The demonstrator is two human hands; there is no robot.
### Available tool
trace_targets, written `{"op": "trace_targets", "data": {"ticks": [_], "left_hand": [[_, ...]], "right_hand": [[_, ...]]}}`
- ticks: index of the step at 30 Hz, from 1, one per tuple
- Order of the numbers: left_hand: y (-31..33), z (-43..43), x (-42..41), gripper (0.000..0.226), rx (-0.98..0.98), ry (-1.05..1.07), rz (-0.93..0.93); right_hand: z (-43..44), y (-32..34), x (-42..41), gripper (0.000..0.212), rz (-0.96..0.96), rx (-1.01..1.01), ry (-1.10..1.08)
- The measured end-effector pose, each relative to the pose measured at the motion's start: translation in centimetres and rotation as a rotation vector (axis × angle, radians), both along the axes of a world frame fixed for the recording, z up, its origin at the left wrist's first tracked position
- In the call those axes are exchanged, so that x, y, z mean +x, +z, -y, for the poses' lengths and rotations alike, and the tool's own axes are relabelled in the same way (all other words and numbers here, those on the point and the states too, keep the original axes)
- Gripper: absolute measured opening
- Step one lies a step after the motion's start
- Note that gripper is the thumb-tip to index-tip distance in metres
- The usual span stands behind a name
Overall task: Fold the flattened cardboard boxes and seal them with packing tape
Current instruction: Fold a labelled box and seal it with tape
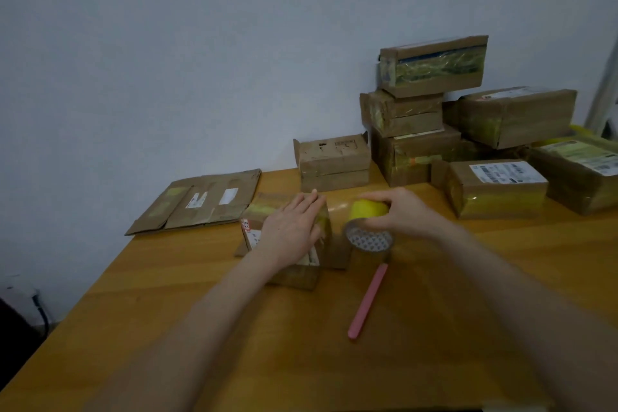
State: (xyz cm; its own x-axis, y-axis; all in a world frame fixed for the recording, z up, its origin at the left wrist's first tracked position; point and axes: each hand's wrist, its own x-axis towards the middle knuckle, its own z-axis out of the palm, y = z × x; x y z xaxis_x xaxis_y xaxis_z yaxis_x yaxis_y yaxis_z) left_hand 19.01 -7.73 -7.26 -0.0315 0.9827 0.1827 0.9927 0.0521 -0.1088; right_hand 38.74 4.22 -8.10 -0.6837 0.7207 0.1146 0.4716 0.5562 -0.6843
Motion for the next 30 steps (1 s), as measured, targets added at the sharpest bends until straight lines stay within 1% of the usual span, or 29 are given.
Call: {"op": "trace_targets", "data": {"ticks": [1,3,6,9,11,13,14,15,17,18,19,21,23,28,30], "left_hand": [[0.0,0.0,0.0,0.055,0.001,-0.002,-0.007],[-0.1,0.1,-0.1,0.055,0.007,-0.008,-0.013],[-0.1,0.0,-0.4,0.055,0.010,-0.012,-0.024],[0.3,0.4,-0.2,0.058,0.013,-0.013,-0.012],[0.5,1.5,1.0,0.057,0.133,-0.068,-0.031],[0.2,2.6,3.0,0.049,0.303,-0.157,-0.065],[-0.2,2.7,3.8,0.046,0.346,-0.178,-0.080],[-0.3,2.7,4.3,0.044,0.346,-0.174,-0.079],[-0.1,2.2,4.1,0.046,0.300,-0.097,0.008],[-0.2,1.9,3.4,0.050,0.259,-0.036,0.068],[-0.2,1.7,2.5,0.054,0.208,0.012,0.086],[-0.8,1.6,0.8,0.058,0.107,0.073,0.006],[-0.9,1.5,0.0,0.058,0.051,0.114,-0.030],[0.2,0.9,0.1,0.060,-0.054,0.156,0.001],[0.4,1.2,0.6,0.063,-0.041,0.204,0.002]], "right_hand": [[0.1,-0.1,0.2,0.062,0.072,0.037,-0.017],[0.2,-0.2,0.5,0.064,0.134,0.053,-0.036],[0.2,0.4,0.7,0.070,0.113,0.047,-0.041],[0.0,1.1,1.0,0.068,0.090,0.025,-0.066],[0.0,1.2,0.9,0.061,0.066,0.001,-0.068],[0.2,1.3,0.5,0.056,0.040,-0.018,-0.047],[0.2,1.3,0.3,0.055,0.034,-0.020,-0.044],[0.3,1.2,0.1,0.055,0.034,-0.018,-0.047],[0.3,1.1,0.2,0.057,0.042,-0.006,-0.071],[0.3,1.0,0.4,0.057,0.053,-0.005,-0.081],[0.2,0.8,0.6,0.057,0.066,-0.004,-0.085],[0.2,0.5,0.8,0.057,0.082,0.002,-0.061],[0.4,0.2,0.8,0.060,0.087,0.017,-0.020],[0.5,0.4,0.2,0.051,0.118,0.013,0.035],[0.4,0.4,0.1,0.051,0.124,0.010,0.033]]}}
